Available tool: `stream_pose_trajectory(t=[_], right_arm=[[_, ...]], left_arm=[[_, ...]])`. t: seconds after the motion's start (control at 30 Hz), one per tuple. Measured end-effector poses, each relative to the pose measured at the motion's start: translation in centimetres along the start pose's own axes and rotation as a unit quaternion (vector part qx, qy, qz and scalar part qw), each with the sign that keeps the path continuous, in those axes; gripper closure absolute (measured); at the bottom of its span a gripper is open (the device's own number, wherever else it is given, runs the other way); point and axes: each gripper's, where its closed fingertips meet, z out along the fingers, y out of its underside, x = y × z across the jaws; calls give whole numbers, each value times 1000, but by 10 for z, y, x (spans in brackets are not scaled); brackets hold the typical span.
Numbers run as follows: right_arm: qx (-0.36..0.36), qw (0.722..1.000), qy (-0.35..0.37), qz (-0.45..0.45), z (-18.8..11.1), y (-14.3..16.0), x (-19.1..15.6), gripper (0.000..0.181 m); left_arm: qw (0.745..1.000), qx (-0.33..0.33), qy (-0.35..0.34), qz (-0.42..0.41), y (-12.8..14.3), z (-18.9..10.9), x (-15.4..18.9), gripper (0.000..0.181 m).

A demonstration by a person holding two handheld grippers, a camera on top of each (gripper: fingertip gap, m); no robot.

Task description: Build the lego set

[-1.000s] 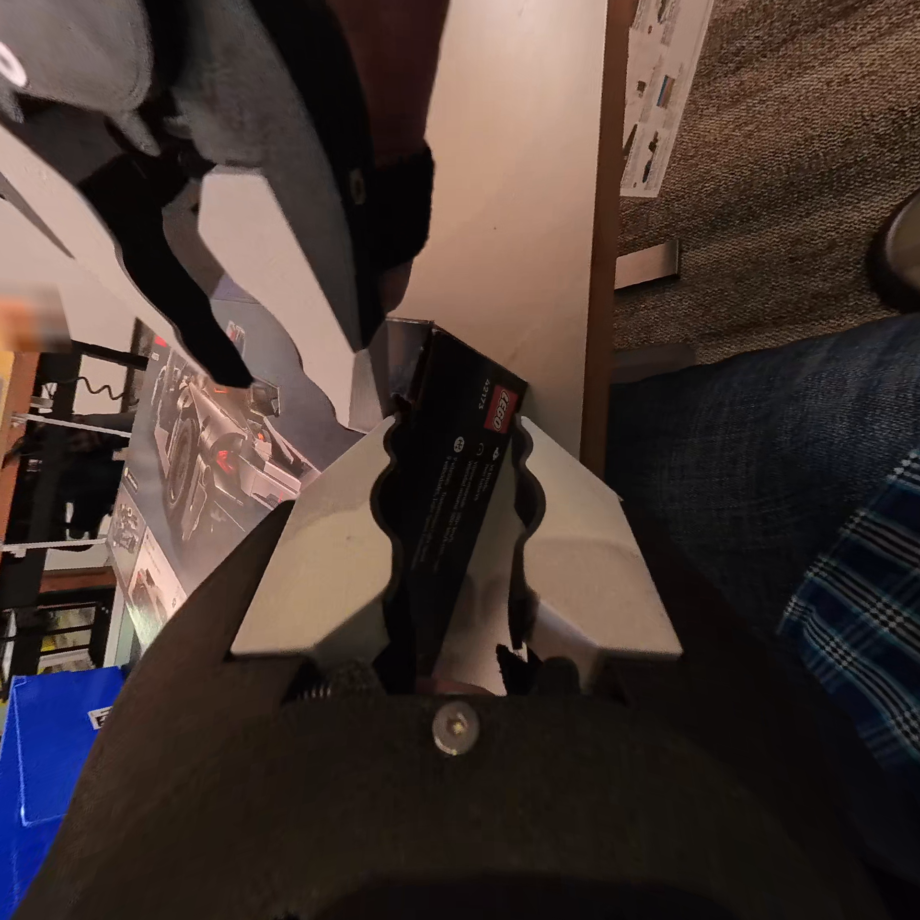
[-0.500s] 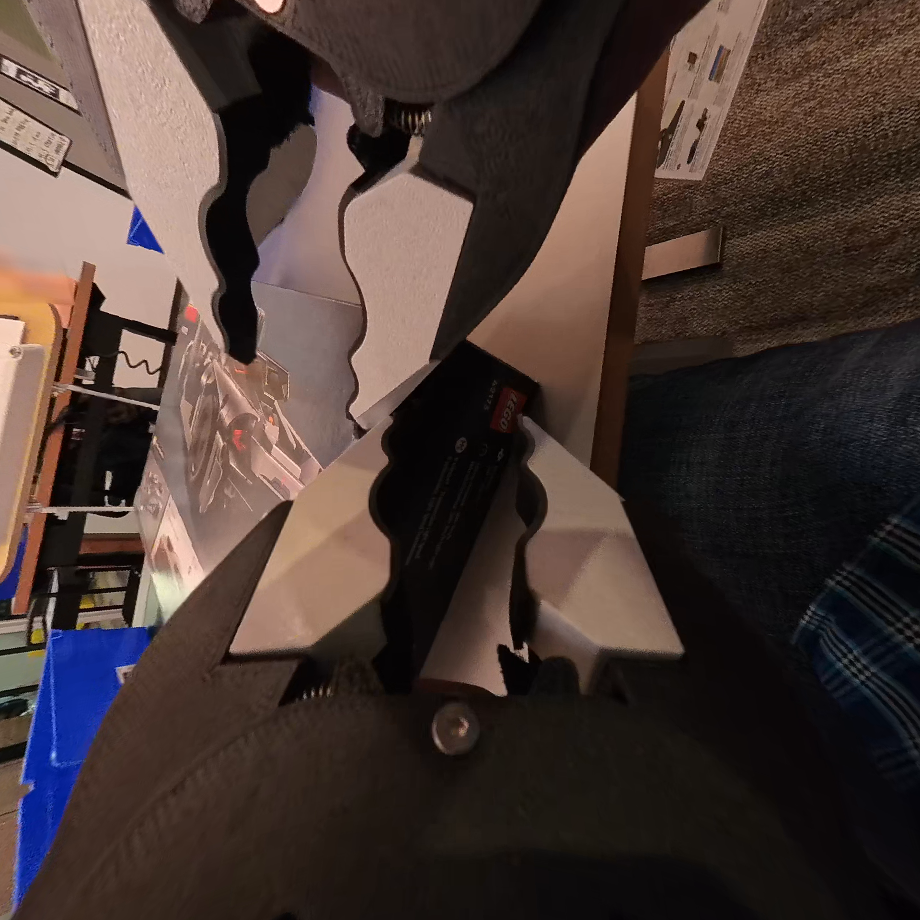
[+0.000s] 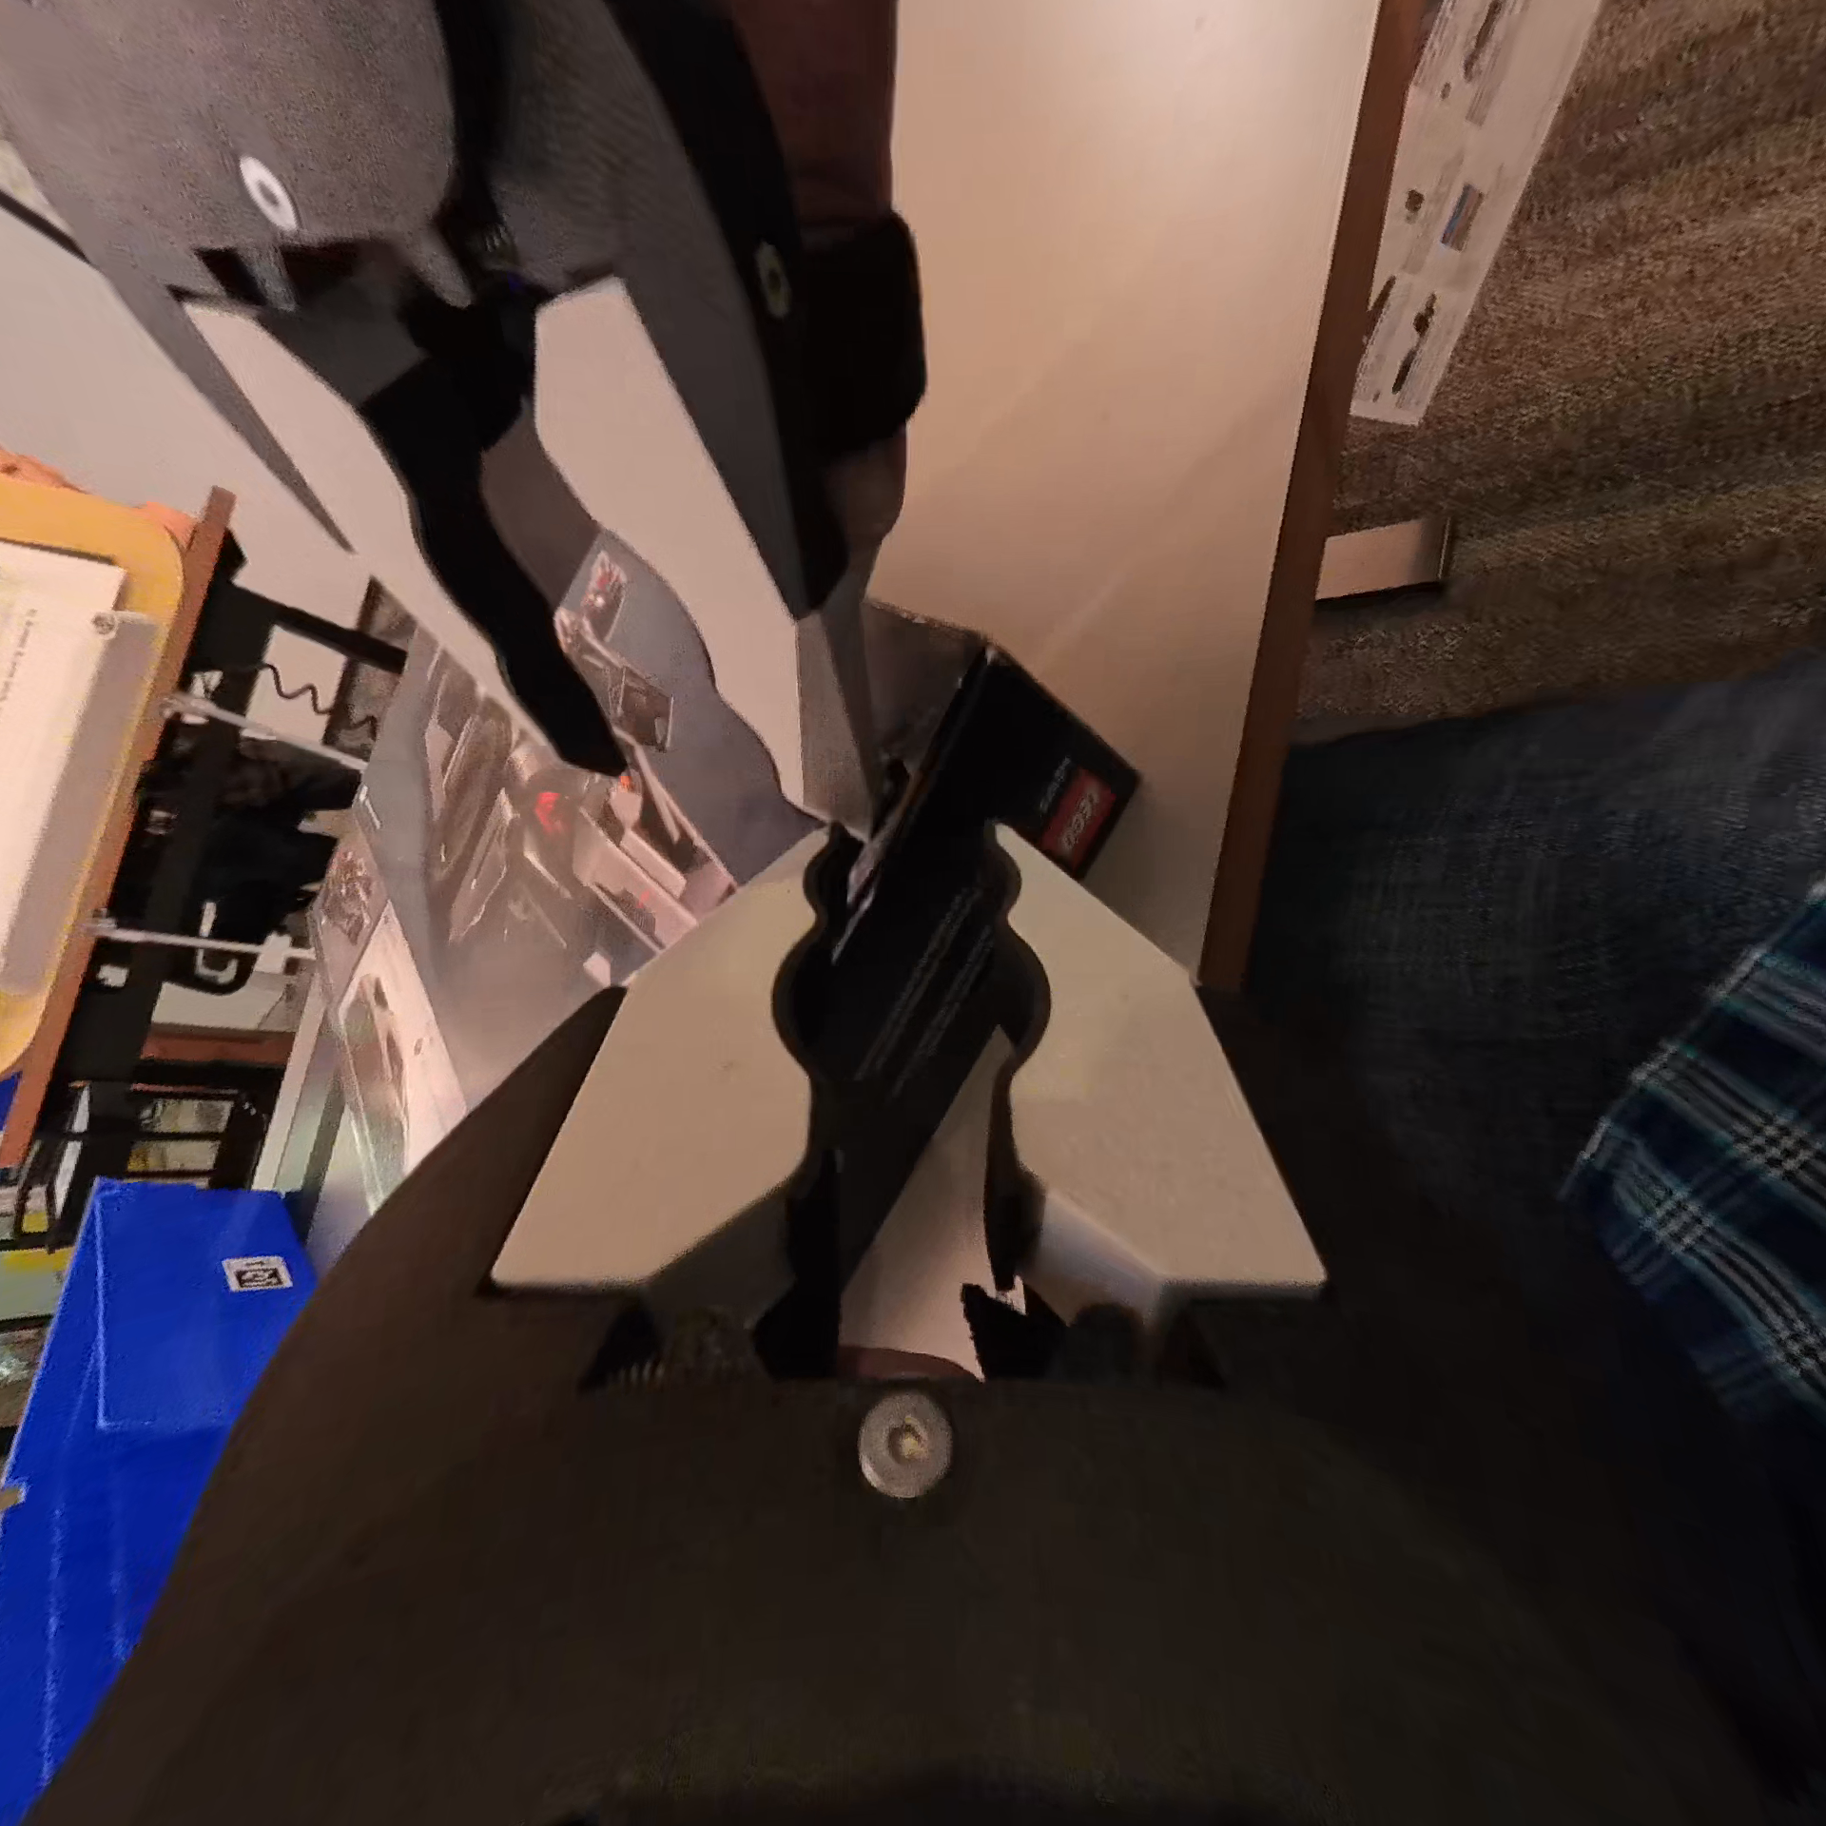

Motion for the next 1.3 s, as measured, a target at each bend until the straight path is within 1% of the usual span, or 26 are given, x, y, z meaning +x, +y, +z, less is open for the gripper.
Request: stream_pose_trajectory(t=[0.07, 0.13, 0.23, 0.3, 0.37, 0.43, 0.57, 0.67, 0.77, 0.9, 0.97, 1.07, 1.1, 1.13, 1.23, 1.27, 1.3], right_arm=[[-1, 1000, 2, 11, 1, 0, 2, 112], [-3, 1000, 4, 9, 7, 1, 2, 113], [-7, 999, 28, -29, 13, -1, 4, 110], [0, 998, 46, -39, 13, -2, 6, 107], [17, 997, 60, -44, 12, -4, 3, 115], [22, 993, 90, -69, 9, -6, 0, 126], [33, 979, 169, -104, 3, -11, 4, 126], [48, 972, 206, -105, 0, -13, 5, 129], [56, 968, 224, -98, -2, -13, 6, 131], [67, 967, 231, -84, -2, -13, 3, 140], [73, 966, 236, -75, -3, -13, 4, 140], [70, 966, 235, -83, -2, -13, 1, 147], [68, 966, 232, -86, -2, -13, 1, 147], [65, 967, 231, -84, -2, -13, 3, 142], [56, 974, 207, -77, 0, -11, 2, 143], [53, 975, 201, -77, 0, -11, 2, 139], [51, 977, 189, -81, 1, -11, 1, 140]], left_arm=[[1000, 14, 1, -16, 5, -5, -1, 159], [1000, 7, -1, -19, 11, -5, -2, 158], [1000, -3, 3, -6, 11, -2, 3, 154], [1000, -3, 9, -17, 10, -1, 3, 155], [1000, -6, 14, -13, 10, -2, 5, 153], [1000, -15, 11, -2, 9, -2, 6, 153], [1000, -18, 13, -3, 7, 0, 9, 149], [1000, -18, 10, -4, 8, 0, 9, 148], [1000, -17, 11, -9, 8, 0, 8, 150], [1000, -12, 11, -15, 7, 0, 7, 151], [1000, -16, 8, -7, 7, 0, 7, 151], [1000, -15, 13, -10, 7, 0, 8, 152], [1000, -15, 13, -10, 7, 0, 7, 152], [1000, -15, 13, -11, 7, -1, 7, 154], [1000, -10, 9, -12, 6, -2, 3, 159], [1000, -3, 9, -16, 6, -5, 0, 162], [1000, 3, 7, -26, 6, -9, -4, 163]])
